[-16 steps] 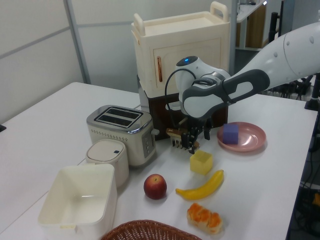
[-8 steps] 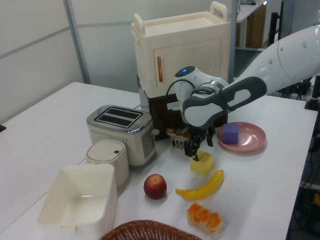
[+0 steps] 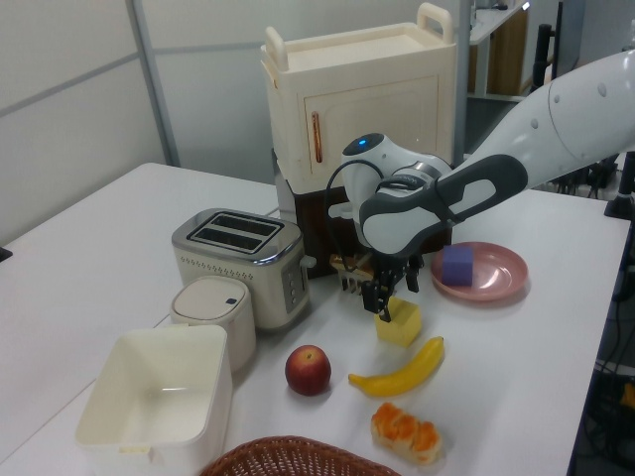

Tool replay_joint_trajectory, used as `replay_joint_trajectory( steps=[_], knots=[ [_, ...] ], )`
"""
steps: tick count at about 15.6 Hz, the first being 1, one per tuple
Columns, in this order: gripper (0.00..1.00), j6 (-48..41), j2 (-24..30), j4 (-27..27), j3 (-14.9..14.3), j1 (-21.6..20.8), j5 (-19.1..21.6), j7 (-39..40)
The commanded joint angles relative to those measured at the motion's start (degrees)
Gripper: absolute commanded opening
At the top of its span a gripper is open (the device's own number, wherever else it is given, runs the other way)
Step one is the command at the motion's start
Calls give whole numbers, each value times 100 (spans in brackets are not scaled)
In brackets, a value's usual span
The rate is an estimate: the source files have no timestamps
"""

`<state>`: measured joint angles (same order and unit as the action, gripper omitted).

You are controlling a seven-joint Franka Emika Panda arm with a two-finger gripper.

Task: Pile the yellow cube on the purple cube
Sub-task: 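Close the gripper on the yellow cube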

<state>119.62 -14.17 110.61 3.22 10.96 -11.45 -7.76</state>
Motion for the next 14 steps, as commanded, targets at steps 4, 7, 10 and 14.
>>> replay_joint_trajectory(
  steps=[4, 7, 10, 14],
  knots=[
    [100, 131, 239, 110, 3, -6, -86, -85],
    [100, 149, 186, 137, 12, -15, -94, -94],
    [100, 158, 169, 128, 12, -15, -59, -94],
    [100, 351, 20, 137, 12, -41, -59, -94]
  ],
)
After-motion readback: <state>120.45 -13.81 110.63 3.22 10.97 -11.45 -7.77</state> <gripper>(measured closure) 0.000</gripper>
